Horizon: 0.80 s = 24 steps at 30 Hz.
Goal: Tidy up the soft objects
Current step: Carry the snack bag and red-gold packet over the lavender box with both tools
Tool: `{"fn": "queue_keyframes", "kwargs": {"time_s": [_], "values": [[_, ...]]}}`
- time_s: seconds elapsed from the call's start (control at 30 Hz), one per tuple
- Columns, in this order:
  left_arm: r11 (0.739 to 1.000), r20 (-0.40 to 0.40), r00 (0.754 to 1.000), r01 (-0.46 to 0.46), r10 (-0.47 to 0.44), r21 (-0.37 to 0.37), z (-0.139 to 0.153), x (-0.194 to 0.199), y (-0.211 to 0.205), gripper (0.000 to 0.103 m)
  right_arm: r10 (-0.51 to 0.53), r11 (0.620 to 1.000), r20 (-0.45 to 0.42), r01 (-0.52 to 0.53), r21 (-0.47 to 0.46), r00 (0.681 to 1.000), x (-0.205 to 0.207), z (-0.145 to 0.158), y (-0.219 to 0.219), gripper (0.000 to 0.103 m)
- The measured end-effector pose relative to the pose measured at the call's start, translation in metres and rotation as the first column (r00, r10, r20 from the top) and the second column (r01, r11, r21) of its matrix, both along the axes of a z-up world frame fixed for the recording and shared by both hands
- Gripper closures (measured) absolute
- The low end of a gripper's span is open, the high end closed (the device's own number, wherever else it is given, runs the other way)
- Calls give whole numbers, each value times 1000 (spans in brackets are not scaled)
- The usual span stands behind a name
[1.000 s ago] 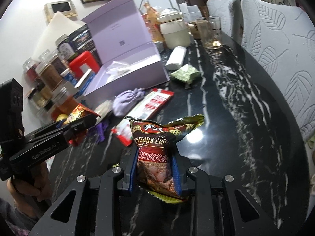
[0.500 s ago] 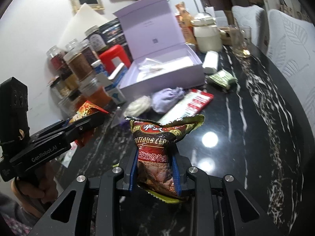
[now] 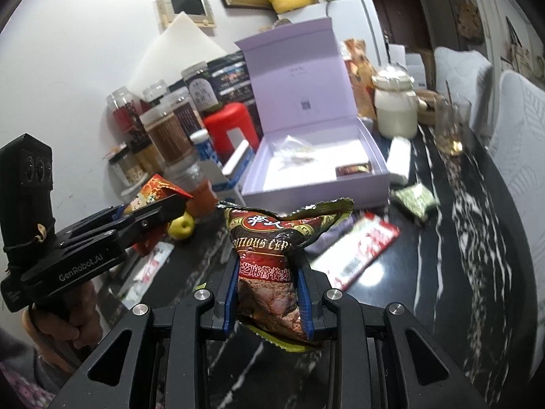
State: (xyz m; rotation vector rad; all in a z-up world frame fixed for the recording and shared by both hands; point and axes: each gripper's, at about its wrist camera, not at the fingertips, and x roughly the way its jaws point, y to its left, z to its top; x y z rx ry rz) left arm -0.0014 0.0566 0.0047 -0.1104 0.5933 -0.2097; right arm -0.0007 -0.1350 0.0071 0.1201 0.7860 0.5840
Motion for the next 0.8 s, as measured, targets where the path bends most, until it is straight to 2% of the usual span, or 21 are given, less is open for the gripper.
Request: {"fn": "queue_keyframes", "kwargs": {"time_s": [0.33, 0.8], "values": [[1000, 63, 998, 1, 0, -15, 25, 28, -1, 67, 43, 999, 62, -43, 8, 997, 33, 31, 12, 74], [1000, 105, 995, 4, -2, -20, 40, 84, -5, 67, 33, 999, 114, -35, 15, 993, 84, 54, 11, 74]]}}
